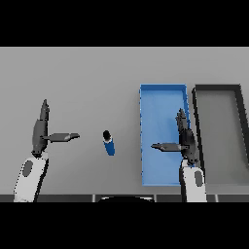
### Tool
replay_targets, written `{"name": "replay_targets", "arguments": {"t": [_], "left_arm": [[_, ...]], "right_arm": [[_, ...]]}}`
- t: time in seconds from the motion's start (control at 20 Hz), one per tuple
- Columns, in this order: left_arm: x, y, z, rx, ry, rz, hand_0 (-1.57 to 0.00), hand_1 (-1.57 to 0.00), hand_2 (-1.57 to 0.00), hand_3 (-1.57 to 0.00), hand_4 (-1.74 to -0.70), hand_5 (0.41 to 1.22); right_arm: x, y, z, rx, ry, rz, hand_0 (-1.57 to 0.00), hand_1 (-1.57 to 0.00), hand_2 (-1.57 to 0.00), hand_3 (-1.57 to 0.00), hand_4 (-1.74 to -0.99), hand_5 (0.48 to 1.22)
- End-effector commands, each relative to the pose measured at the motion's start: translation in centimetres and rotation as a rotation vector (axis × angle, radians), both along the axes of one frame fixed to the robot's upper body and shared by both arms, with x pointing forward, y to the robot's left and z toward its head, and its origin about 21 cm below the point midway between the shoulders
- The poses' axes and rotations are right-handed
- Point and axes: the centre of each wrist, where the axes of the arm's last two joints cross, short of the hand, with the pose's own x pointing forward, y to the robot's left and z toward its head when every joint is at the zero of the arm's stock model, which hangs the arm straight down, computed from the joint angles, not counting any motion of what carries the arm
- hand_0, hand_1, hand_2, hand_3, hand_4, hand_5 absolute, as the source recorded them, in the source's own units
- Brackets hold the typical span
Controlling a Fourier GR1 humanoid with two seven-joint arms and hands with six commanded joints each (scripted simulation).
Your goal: Pick up the blue pipe and place it into the blue bin.
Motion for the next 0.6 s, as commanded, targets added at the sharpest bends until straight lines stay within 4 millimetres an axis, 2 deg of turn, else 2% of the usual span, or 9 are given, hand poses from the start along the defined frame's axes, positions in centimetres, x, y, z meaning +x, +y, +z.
{"name": "replay_targets", "arguments": {"t": [0.0,0.25,0.3,0.4,0.55], "left_arm": [[0.0,0.0,0.0,0.000,-0.005,0.000,0.00,0.00,0.00,0.00,-0.97,0.594],[0.4,-0.4,0.2,0.002,-0.004,-0.003,0.00,0.00,0.00,0.00,-0.97,0.594],[0.1,0.6,0.4,0.084,0.001,-0.156,0.00,0.00,0.00,0.00,-0.97,0.594],[-0.3,2.6,1.0,0.150,0.010,-0.307,0.00,0.00,0.00,0.00,-0.97,0.596],[-0.3,3.0,1.0,0.181,0.031,-0.377,0.00,0.00,0.00,0.00,-0.97,0.597]], "right_arm": [[0.0,0.0,0.0,0.000,0.000,-0.001,0.00,0.00,0.00,0.00,-1.210,0.594],[0.1,-0.3,0.0,-0.002,0.002,0.000,0.00,0.00,0.00,0.00,-1.210,0.594],[-0.1,-1.2,0.8,-0.153,-0.059,0.054,0.00,0.00,0.00,0.00,-1.210,0.594],[-0.8,-1.3,1.2,-0.297,-0.094,0.122,0.00,0.00,0.00,0.00,-1.198,0.589],[-1.5,-1.6,1.4,-0.346,-0.106,0.148,0.00,0.00,0.00,0.00,-1.190,0.586]]}}
